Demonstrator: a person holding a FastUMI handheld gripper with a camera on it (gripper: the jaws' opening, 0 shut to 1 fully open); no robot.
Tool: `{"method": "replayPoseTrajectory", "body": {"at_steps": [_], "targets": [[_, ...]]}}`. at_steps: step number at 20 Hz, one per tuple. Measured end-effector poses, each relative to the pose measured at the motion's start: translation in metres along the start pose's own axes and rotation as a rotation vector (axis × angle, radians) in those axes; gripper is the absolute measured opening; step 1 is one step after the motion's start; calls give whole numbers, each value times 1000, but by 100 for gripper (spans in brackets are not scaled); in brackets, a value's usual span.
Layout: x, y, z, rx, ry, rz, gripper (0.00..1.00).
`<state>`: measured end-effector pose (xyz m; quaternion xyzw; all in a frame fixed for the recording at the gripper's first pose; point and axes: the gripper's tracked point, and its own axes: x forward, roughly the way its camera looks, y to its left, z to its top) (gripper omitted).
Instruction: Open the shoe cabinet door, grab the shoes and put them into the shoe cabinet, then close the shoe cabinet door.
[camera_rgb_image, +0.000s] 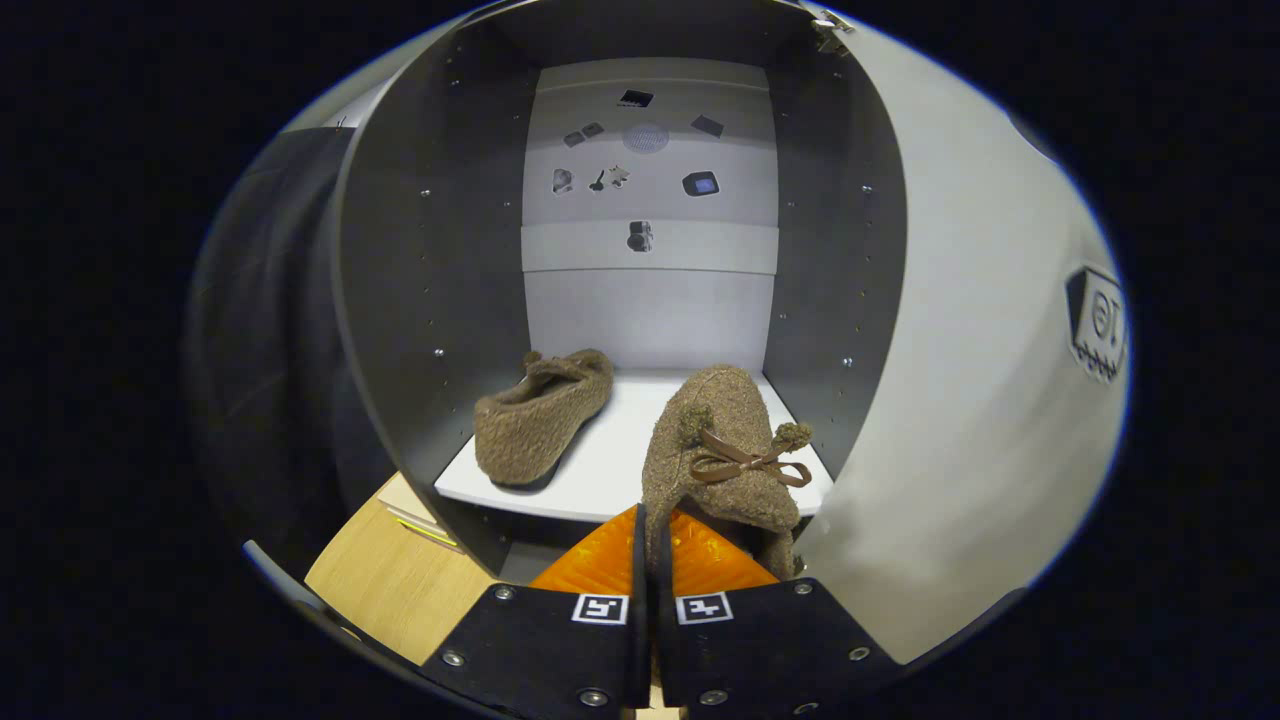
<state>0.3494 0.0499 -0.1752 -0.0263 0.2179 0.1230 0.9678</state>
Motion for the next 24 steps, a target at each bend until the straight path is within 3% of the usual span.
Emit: {"method": "replayPoseTrajectory", "body": {"at_steps": [6,12,16,21,24], "targets": [[84,-5,50,-36,5,4,3],[144,-6,41,-46,109,-5,3],[158,1,28,-2,164,9,4],[157,3,34,47,145,1,17],[144,1,43,78,113,6,17]]}}
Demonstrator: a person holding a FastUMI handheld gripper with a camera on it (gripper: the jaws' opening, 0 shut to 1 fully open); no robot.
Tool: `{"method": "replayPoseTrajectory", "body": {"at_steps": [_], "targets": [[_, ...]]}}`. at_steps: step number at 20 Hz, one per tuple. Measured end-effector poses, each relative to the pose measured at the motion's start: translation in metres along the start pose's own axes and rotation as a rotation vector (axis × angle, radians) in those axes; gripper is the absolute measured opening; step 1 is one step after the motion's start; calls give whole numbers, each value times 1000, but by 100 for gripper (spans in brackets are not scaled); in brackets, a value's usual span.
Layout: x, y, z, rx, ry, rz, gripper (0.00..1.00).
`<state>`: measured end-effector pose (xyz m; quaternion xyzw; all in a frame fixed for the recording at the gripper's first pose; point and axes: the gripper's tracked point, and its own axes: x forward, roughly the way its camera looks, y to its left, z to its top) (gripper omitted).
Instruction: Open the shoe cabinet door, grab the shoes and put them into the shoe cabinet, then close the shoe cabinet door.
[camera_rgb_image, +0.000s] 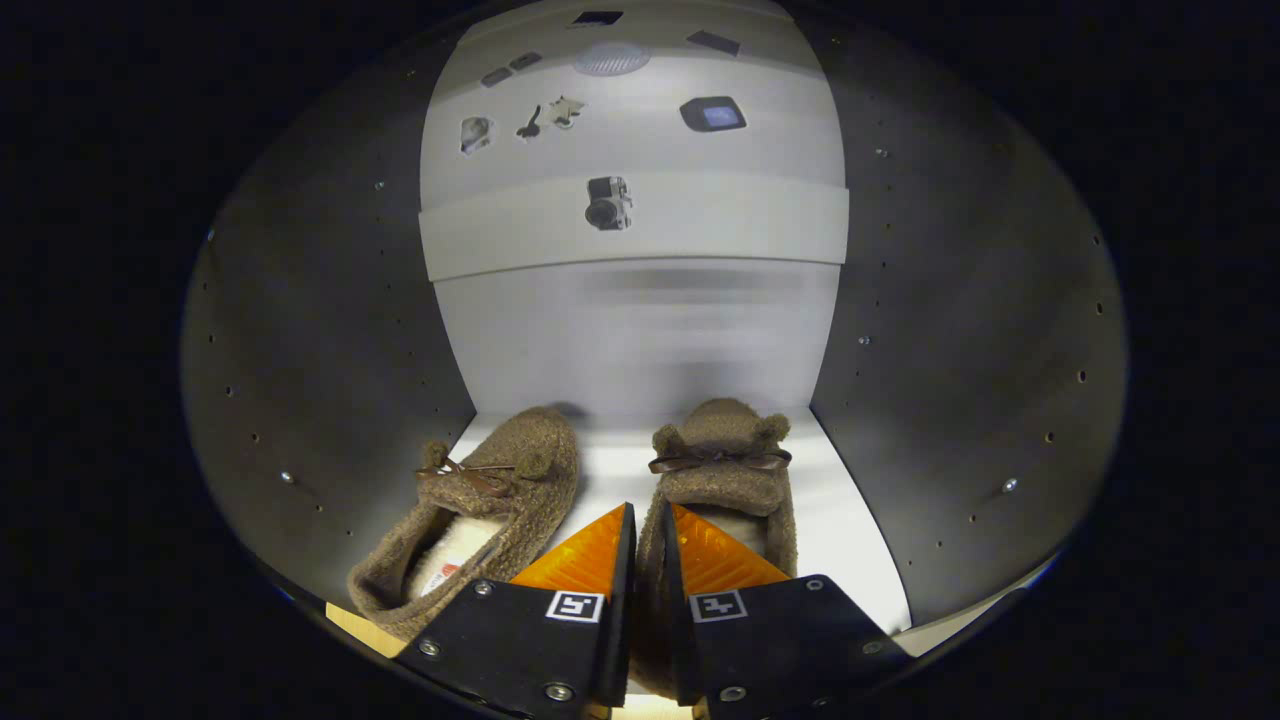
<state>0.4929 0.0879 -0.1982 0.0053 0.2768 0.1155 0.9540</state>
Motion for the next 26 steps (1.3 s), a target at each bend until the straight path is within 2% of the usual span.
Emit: {"method": "replayPoseTrajectory", "body": {"at_steps": [5,13,21,24,26], "targets": [[-45,0,13,9,-69,-3,17],[-183,25,39,-24,-254,1,17],[-312,21,13,-30,-340,-75,17],[-360,21,0,-9,-397,-61,17],[-390,12,-15,-7,-399,-83,17]]}}
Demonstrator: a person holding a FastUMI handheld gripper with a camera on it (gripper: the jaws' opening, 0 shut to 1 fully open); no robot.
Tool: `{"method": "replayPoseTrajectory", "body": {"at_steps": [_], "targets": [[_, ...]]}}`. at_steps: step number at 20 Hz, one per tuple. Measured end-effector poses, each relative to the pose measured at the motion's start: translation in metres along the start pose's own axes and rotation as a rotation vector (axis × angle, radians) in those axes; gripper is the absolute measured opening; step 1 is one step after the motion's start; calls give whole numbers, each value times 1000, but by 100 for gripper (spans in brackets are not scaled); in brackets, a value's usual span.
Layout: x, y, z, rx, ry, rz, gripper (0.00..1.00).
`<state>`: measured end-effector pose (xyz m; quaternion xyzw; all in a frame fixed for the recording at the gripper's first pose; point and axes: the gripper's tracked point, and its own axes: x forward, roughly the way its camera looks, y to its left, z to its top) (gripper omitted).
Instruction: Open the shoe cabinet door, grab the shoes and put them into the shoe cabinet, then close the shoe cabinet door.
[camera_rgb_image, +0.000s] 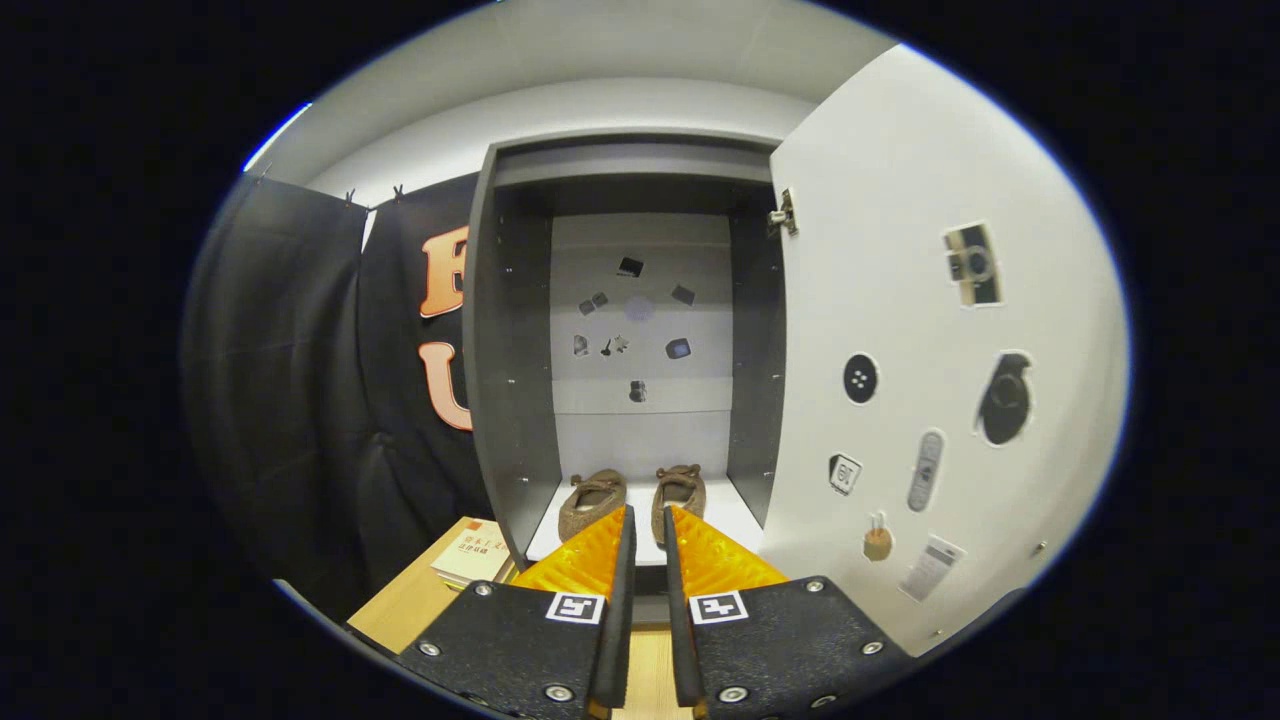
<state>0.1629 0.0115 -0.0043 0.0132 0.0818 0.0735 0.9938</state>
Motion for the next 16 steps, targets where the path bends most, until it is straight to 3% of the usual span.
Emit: {"method": "replayPoseTrajectory", "body": {"at_steps": [9,16], "targets": [[-126,-88,-15,-11,-3,-207,20],[-164,-182,-45,49,45,-378,24]]}}
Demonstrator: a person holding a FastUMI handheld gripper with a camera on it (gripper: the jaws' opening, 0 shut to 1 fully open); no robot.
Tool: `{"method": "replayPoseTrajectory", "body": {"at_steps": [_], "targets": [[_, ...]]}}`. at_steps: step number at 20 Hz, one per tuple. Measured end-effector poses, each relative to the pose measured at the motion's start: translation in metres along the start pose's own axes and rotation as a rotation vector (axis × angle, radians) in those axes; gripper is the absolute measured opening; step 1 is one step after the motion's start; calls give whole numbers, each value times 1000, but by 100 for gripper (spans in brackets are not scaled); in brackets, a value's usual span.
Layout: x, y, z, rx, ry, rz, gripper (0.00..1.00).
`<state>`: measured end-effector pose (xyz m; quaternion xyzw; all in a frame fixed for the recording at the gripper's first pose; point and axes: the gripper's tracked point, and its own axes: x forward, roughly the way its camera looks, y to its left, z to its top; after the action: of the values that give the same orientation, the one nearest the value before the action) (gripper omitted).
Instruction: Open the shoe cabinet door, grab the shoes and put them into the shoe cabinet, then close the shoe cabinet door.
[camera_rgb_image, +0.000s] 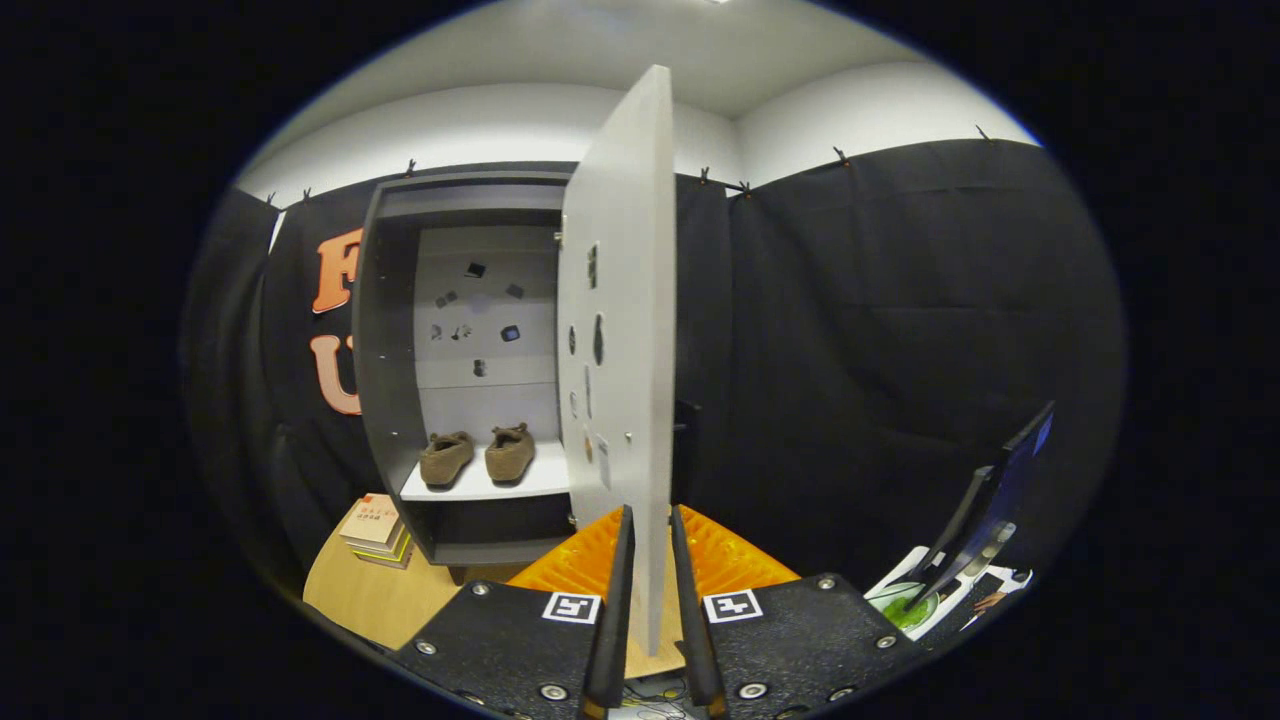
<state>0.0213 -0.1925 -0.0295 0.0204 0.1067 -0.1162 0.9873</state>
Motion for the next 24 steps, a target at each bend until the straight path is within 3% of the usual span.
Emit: {"method": "replayPoseTrajectory", "body": {"at_steps": [5,11,13,21,24], "targets": [[34,-28,-8,44,12,20,30],[66,-10,-12,88,14,102,37],[75,-8,-13,64,12,95,39],[65,9,-7,-20,-72,99,38],[53,40,-11,20,-67,194,38]]}}
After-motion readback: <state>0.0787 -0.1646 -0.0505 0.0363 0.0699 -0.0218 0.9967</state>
